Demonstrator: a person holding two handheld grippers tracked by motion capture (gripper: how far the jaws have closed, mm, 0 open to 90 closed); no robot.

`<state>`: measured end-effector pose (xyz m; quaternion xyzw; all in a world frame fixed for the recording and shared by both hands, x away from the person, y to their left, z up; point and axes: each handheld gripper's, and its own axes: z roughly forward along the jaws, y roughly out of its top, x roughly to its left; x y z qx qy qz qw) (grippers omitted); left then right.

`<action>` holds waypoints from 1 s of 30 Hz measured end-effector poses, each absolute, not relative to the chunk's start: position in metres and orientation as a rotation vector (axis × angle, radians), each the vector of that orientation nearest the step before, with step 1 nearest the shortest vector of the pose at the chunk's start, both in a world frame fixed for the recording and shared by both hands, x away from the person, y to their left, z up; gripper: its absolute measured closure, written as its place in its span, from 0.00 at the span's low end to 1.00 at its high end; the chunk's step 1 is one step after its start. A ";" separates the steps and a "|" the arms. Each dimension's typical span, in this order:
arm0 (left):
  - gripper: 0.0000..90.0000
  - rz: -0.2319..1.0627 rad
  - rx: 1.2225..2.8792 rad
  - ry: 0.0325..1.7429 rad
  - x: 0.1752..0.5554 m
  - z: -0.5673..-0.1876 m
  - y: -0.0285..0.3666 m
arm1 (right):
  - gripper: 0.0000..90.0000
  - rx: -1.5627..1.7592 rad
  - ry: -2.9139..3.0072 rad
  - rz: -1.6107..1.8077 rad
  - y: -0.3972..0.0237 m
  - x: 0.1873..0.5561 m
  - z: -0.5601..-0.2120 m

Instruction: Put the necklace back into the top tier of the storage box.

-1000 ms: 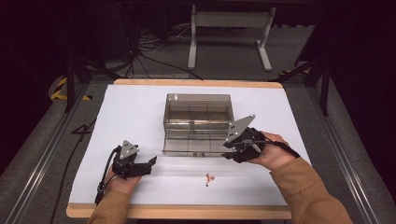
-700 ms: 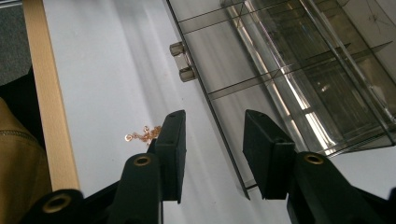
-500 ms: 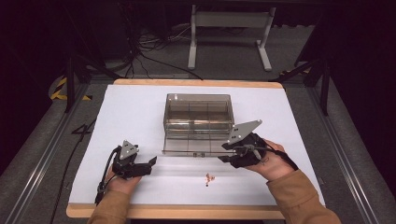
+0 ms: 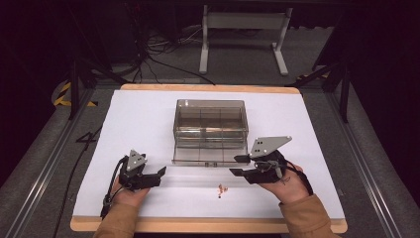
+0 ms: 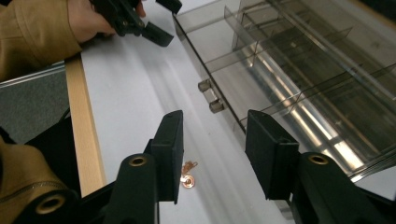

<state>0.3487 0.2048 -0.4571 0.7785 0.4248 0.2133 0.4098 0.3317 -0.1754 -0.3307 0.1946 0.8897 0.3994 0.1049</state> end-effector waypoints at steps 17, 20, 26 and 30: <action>0.15 0.534 1.962 1.066 0.348 -0.457 0.205 | 0.64 0.608 2.746 1.069 -0.159 0.340 -0.355; 0.15 0.534 1.963 1.064 0.348 -0.457 0.205 | 0.65 0.605 2.768 1.040 -0.156 0.343 -0.359; 0.15 0.535 1.965 1.065 0.348 -0.457 0.205 | 0.65 0.609 2.779 0.977 -0.150 0.344 -0.367; 0.15 0.538 1.964 1.064 0.348 -0.457 0.205 | 0.65 0.609 2.801 0.970 -0.149 0.346 -0.372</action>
